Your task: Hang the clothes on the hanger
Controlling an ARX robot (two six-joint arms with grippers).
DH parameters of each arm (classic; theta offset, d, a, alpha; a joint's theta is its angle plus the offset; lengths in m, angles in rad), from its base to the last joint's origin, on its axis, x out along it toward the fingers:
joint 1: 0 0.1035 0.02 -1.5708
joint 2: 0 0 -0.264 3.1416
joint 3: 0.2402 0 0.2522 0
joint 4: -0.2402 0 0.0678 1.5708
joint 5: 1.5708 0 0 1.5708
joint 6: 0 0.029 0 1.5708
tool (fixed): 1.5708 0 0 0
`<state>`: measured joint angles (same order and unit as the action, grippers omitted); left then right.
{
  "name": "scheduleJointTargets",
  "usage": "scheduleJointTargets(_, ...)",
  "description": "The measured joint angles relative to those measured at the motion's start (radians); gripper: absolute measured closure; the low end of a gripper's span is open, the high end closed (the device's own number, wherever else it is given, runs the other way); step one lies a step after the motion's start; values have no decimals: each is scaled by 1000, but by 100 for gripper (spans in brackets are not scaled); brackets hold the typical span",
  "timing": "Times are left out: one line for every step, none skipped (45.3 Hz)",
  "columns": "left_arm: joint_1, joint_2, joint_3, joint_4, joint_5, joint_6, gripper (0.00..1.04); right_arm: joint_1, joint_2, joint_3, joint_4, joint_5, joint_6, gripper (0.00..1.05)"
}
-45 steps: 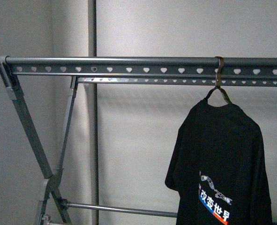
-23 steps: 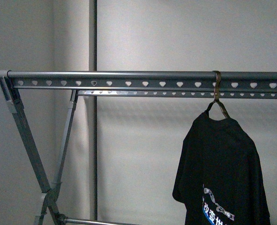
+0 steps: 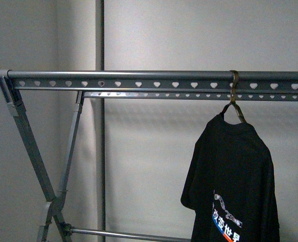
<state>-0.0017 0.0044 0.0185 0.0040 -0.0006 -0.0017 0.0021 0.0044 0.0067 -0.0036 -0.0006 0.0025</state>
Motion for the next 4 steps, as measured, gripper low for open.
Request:
scheduleJointTargets(0, 0, 0, 0, 0, 0, 101, 0, 0, 0, 0, 0, 0, 102)
scheduleJointTargets(0, 0, 0, 0, 0, 0, 101, 0, 0, 0, 0, 0, -1, 102)
scheduleJointTargets(0, 0, 0, 0, 0, -1, 99, 0, 0, 0, 0, 0, -2, 98)
scheduleJointTargets(0, 0, 0, 0, 0, 0, 94, 0, 0, 0, 0, 0, -2, 93)
